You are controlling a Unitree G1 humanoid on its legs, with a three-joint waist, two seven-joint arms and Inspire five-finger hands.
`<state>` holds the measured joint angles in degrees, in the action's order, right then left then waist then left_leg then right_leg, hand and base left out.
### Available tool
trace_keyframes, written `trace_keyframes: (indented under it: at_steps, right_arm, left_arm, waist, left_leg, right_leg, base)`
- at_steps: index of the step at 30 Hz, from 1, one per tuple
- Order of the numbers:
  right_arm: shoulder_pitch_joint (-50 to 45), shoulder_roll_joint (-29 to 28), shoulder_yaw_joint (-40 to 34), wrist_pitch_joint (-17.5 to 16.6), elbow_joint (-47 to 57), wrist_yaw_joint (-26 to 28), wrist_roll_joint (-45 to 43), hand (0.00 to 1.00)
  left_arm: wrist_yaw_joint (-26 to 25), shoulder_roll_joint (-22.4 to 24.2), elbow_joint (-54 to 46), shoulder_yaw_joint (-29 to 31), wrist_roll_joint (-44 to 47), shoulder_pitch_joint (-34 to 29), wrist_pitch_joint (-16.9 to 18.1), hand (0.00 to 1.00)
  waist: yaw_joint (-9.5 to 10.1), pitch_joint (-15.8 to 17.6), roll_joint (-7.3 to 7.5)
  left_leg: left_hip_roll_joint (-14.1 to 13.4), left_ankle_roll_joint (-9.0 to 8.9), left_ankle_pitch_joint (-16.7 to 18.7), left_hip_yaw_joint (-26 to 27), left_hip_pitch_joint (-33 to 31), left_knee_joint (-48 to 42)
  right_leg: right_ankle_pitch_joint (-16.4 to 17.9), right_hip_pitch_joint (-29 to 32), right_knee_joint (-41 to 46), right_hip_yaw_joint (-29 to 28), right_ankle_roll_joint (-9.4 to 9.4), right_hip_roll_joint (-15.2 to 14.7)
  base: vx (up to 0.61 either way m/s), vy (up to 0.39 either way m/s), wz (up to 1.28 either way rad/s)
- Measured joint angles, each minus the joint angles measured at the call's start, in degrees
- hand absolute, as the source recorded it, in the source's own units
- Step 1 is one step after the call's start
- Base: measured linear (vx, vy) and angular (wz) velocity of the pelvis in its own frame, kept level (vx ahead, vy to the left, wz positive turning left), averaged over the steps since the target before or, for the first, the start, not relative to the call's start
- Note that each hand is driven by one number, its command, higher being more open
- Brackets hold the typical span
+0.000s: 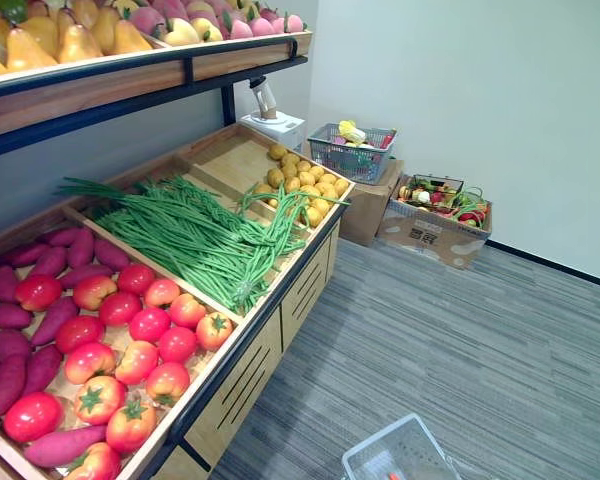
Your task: Pick vegetable in the basket
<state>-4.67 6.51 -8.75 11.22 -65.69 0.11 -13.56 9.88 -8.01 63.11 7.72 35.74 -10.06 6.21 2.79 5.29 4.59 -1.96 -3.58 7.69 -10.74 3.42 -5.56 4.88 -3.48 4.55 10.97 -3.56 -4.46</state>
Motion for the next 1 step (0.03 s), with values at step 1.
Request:
trace_keyframes:
  at_steps: [1]
  right_arm:
    - [0.2, 0.0, 0.5, 0.0, 0.0, 0.0, 0.0, 0.00]
  left_arm:
    - [0.0, 0.0, 0.0, 0.0, 0.0, 0.0, 0.0, 1.00]
  waist:
    - [0.00, 0.0, -0.06]
  left_leg:
    - [0.3, 0.10, -0.1, 0.0, 0.2, 0.0]
  right_leg:
    - [-0.2, -0.3, -0.2, 0.0, -0.26, -0.3]
  base:
    - [0.00, 0.034, 0.04]
